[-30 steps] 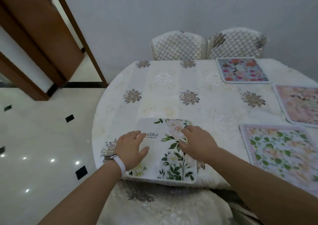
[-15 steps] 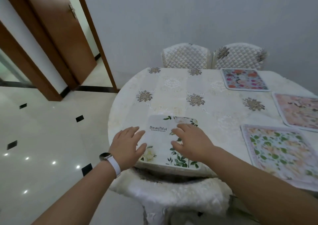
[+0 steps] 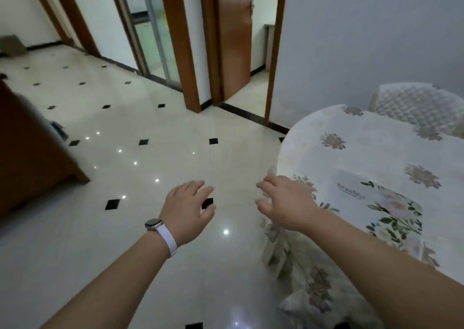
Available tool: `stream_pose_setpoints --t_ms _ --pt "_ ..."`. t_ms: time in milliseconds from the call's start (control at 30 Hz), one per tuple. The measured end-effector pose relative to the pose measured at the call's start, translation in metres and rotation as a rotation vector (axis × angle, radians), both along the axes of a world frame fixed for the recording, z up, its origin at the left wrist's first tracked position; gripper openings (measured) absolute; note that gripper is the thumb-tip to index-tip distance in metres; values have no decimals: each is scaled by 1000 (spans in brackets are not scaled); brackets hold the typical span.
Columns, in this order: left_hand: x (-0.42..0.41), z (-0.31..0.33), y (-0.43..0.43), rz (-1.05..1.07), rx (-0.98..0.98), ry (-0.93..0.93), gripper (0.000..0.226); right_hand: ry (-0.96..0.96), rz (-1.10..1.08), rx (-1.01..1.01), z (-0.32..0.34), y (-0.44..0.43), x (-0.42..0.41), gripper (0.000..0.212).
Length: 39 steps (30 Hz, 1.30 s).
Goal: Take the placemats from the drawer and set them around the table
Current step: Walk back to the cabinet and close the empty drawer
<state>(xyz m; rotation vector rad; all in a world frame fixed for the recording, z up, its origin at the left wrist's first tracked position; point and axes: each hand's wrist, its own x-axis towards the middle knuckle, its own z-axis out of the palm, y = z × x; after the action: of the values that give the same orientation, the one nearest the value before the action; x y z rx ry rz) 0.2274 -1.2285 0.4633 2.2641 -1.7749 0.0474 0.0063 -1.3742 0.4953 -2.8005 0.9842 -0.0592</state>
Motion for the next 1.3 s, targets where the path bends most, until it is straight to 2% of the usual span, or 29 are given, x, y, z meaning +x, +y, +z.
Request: stream_pose_setpoints --t_ms 233,500,667,900,1133,1300 --pt "81 6 141 319 -35 -4 51 -4 305 -22 10 80 133 52" --pt "114 0 288 695 -38 -1 49 24 732 -54 13 184 253 52" --pt "120 -5 360 913 -24 12 48 24 972 -42 7 248 315 73" --pt "144 -1 426 1185 55 4 53 -13 1242 8 -1 313 411 54" --pt "170 14 469 1420 125 -42 50 -41 1483 69 -3 372 501 52" --pt "141 18 507 1642 148 -22 51 -39 1669 108 -6 442 534 52"
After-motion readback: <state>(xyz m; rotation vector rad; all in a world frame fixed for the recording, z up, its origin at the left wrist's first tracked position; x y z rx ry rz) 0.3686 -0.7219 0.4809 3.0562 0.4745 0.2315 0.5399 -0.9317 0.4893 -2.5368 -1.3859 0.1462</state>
